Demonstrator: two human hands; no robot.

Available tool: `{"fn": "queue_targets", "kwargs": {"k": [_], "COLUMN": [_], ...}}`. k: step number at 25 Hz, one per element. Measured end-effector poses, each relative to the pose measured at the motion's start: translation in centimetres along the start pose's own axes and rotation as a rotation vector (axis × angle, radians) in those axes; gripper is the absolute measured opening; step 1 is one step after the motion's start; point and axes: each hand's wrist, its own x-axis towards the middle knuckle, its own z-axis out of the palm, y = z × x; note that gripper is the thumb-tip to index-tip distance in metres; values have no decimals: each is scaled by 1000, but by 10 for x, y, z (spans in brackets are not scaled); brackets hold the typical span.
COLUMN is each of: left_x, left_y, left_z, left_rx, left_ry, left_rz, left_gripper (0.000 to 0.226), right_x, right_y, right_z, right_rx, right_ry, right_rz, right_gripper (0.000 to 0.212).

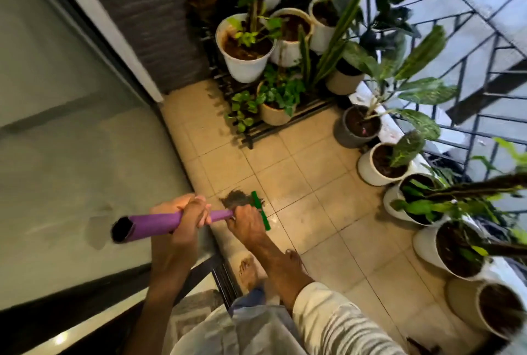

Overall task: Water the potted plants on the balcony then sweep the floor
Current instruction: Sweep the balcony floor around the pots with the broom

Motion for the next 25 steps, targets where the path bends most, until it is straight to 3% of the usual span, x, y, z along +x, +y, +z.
{"fn": "queue_targets", "kwargs": {"k": [4, 7, 10, 13, 16, 21, 25], "left_x": [0, -1, -12, -26, -38, -22, 42], "left_y": [-42, -79, -112, -140, -147, -114, -58], "left_z": [46, 89, 135, 185, 223, 267, 239], "left_rx": [-24, -53, -4, 8, -54, -230, -308], "left_ry": [-96, -282, -397, -560, -616, -442, -368], "left_rz": [8, -45, -251, -242, -252, -218, -86], "left_gripper": [39, 38, 35, 33, 34, 33, 36], "right_x": [-10, -26, -52, -80, -108, -92, -35], "right_y": [86, 160, 232, 294, 334, 323, 244], "right_z": [-16, -21, -28, -33, -32, -47, -89], "right_rx": [-16, -27, -36, 12, 37, 159, 197], "right_ry": [177, 108, 78, 106, 129, 356, 292], "right_rz": [103, 226, 388, 561, 653, 640, 516], "right_gripper": [24, 30, 34, 26, 24, 16, 31]}}
